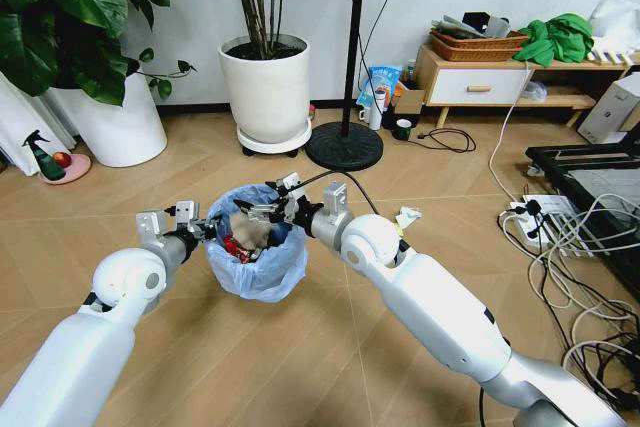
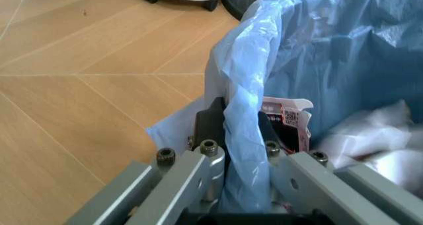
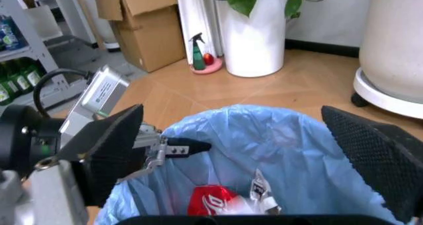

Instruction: Pick up the trash bin and place the garbage on the floor into it.

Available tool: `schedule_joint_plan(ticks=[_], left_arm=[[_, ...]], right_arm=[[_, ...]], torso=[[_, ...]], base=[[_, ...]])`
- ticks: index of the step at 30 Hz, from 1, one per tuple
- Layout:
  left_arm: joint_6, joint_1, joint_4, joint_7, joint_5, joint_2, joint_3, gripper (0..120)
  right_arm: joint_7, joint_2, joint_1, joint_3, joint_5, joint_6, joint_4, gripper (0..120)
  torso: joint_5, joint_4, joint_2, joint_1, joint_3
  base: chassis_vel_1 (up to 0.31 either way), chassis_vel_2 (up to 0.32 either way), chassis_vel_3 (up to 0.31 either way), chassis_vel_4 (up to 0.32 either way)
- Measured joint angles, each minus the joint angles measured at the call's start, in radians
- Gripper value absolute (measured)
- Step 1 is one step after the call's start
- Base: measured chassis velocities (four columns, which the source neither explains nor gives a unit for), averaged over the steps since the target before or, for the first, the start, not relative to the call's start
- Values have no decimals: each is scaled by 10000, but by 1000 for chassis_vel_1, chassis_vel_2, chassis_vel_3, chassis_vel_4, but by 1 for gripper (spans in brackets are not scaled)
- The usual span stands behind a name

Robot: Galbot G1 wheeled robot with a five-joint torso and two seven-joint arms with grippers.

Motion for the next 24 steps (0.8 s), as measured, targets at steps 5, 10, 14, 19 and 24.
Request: schedule_joint_plan(ticks=[5, 10, 14, 19, 24], left_arm=[[4, 92, 0, -23, 11, -16, -190, 0], [4, 287, -32, 60, 27, 48, -494, 0], [4, 459, -109, 174, 39, 143, -714, 0], [4, 796, -183, 299, 72, 215, -1219, 0], [-10, 1134, -211, 453, 115, 319, -1687, 0]], right_arm=[[669, -98, -126, 693, 126, -25, 235, 100], [1461, -315, -430, 1501, 125, 4, 178, 100], [1669, -579, -743, 2124, 20, 53, -140, 100], [1594, -994, -1462, 3370, -710, 416, -1529, 100], [1287, -1271, -2349, 4288, -1190, 759, -2525, 100]], torso=[[0, 0, 0, 0, -1], [0, 1, 2, 0, 0], [1, 1, 2, 0, -1], [2, -1, 2, -1, -1], [4, -2, 2, -1, -1]], base=[[0, 0, 0, 0], [0, 0, 0, 0], [0, 0, 0, 0], [0, 0, 0, 0], [0, 0, 0, 0]])
